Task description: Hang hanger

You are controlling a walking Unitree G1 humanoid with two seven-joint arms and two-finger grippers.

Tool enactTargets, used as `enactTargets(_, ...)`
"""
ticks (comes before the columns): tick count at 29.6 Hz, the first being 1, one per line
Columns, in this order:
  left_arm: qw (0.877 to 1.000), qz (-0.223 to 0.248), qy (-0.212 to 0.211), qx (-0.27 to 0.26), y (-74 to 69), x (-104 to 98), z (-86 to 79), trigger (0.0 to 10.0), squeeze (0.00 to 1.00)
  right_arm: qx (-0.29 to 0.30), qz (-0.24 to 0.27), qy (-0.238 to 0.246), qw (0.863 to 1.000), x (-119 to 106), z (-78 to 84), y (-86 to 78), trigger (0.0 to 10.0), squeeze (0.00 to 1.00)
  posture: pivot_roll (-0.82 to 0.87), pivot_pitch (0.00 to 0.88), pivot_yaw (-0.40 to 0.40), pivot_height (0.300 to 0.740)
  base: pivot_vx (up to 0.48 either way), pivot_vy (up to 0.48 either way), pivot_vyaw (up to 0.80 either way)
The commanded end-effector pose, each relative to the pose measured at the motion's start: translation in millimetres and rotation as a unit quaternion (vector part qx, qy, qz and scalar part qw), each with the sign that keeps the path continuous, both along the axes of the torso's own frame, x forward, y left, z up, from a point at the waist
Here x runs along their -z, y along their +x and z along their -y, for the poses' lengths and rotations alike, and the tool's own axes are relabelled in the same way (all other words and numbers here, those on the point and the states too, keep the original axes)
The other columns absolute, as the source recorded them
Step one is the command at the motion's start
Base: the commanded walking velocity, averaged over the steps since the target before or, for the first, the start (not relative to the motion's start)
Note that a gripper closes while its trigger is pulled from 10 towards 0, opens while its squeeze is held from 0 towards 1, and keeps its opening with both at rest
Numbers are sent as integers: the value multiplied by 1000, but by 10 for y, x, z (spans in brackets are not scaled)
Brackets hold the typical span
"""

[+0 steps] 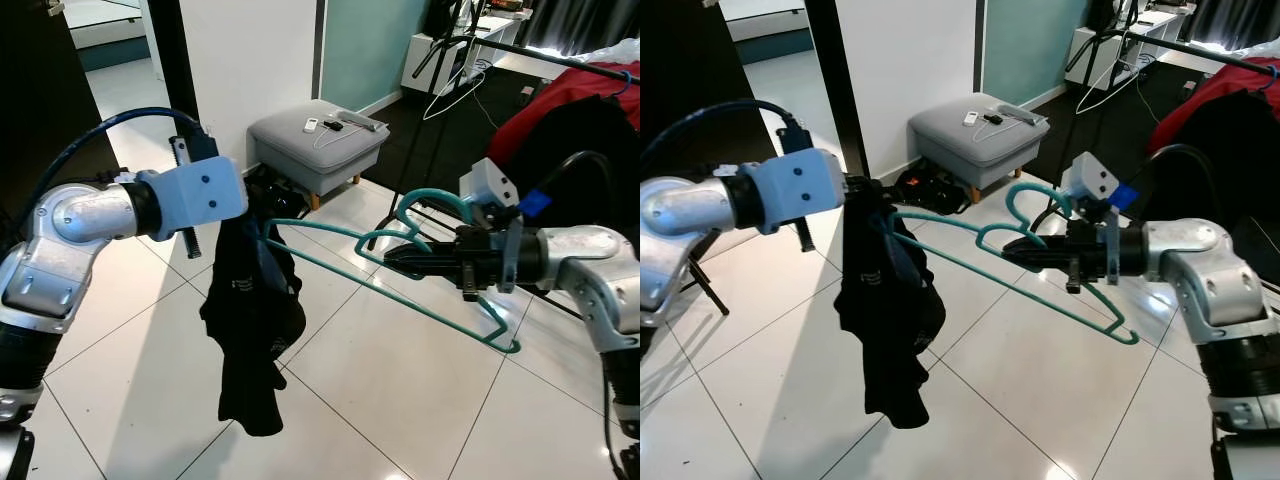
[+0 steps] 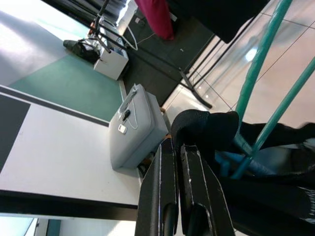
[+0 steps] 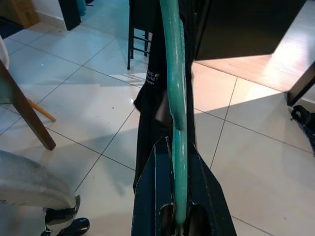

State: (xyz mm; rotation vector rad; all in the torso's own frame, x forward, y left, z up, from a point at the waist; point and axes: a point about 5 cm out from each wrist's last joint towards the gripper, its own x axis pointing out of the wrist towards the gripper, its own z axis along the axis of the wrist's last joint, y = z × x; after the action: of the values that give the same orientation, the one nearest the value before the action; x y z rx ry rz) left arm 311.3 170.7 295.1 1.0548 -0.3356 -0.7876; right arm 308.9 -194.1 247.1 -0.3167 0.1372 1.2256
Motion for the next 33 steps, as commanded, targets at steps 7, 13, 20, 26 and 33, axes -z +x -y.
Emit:
enactTargets(7,999,8,-1,35,-58,-73,122,10000,0,8,16,-2,1000,-38,-31,45,10000,0,-14,31,-53,740,0,0,0)
enactTargets(13,999,8,1,32,-62,-86,107,10000,0,21,21,-4,1000,-47,1,66,10000,0,-14,33,-52,740,0,0,0)
enactTargets(20,1000,9,6,16,-39,-90,39,10000,0,12,16,-11,1000,-60,42,21,10000,0,-16,32,-51,740,0,0,0)
enactTargets(26,1000,10,6,16,-41,-97,37,10000,0,13,14,-17,1000,-92,119,-1,10000,0,-17,28,-54,740,0,0,0)
enactTargets(33,1000,11,7,19,-47,-98,50,10000,0,16,19,-19,1000,-132,162,-2,10000,0,-16,19,-54,740,0,0,0)
